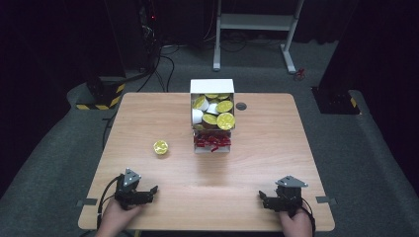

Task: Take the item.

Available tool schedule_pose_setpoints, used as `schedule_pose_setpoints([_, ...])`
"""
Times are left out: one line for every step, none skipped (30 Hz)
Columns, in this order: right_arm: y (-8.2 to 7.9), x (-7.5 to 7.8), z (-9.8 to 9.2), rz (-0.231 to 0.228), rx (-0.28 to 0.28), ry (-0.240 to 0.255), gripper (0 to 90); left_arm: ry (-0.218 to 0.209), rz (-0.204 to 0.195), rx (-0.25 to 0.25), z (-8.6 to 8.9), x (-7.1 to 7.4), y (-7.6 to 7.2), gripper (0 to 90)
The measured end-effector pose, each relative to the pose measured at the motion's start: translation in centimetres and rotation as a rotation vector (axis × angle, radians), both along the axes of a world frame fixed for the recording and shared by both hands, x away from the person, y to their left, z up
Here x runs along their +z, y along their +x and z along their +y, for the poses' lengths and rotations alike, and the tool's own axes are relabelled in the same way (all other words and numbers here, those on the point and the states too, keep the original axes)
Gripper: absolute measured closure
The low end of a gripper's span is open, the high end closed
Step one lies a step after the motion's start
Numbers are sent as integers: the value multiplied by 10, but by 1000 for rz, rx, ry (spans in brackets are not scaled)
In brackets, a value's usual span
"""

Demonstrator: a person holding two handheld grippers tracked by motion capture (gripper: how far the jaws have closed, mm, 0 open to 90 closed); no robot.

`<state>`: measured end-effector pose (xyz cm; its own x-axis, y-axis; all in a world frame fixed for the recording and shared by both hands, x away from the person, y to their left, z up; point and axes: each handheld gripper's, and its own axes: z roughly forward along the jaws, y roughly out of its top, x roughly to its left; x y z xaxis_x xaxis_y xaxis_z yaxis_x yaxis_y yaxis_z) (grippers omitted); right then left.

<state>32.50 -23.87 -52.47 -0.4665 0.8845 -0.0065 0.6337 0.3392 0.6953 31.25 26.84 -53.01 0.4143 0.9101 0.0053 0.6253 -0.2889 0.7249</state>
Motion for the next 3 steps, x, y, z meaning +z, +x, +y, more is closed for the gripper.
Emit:
schedule_pose_setpoints([1, 0, 0, -2, 0, -2, 78, -1, 0, 1, 0, 0, 0, 89])
schedule_pose_setpoints([2, 0, 1, 2, -2, 1, 79, -1, 0, 0, 0, 0, 0, 89])
schedule_pose_setpoints([2, 0, 1, 2, 0, 2, 81, -1, 1, 0, 0, 0, 0, 90])
